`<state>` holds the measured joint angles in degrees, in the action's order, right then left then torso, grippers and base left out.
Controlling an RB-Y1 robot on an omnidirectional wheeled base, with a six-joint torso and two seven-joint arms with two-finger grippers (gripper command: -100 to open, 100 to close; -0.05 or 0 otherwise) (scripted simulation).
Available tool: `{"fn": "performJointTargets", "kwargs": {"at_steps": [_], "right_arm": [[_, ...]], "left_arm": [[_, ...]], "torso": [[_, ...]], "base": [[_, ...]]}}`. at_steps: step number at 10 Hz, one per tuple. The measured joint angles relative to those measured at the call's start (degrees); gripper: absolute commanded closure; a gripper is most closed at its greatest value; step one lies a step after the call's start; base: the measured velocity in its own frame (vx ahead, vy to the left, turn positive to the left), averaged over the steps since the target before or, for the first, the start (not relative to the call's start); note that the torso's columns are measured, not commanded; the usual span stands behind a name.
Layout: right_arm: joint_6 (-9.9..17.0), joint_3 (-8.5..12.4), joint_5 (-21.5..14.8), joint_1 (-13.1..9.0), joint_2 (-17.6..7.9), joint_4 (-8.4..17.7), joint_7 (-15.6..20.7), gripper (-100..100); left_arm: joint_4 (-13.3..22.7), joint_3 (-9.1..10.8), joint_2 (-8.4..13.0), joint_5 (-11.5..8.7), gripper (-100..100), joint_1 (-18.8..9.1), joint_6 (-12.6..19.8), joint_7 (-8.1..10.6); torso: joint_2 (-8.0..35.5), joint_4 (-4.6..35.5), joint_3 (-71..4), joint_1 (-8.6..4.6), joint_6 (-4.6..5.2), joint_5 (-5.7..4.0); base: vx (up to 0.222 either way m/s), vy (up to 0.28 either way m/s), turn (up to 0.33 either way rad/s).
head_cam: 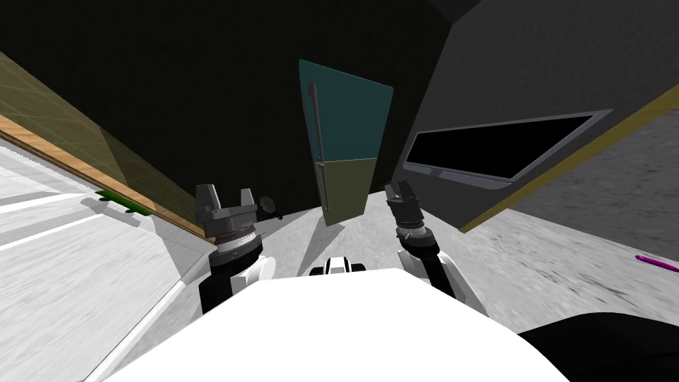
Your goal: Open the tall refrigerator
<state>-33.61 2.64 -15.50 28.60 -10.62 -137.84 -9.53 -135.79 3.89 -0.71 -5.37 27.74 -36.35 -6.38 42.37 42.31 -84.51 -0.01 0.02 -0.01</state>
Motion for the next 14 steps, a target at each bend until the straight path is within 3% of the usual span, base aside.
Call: {"fn": "performJointTargets", "kwargs": {"at_steps": [14], "right_arm": [[3.0,6.0,-21.0,1.9,-7.0,-2.2,-2.0,-100]], "left_arm": [[0.0,0.00,0.0,0.0,0,0.0,0.0,0.00]], "torso": [[0.0,0.0,0.0,0.03,-0.04,0.02]], "base": [[0.094,0.113,-0.139]]}}
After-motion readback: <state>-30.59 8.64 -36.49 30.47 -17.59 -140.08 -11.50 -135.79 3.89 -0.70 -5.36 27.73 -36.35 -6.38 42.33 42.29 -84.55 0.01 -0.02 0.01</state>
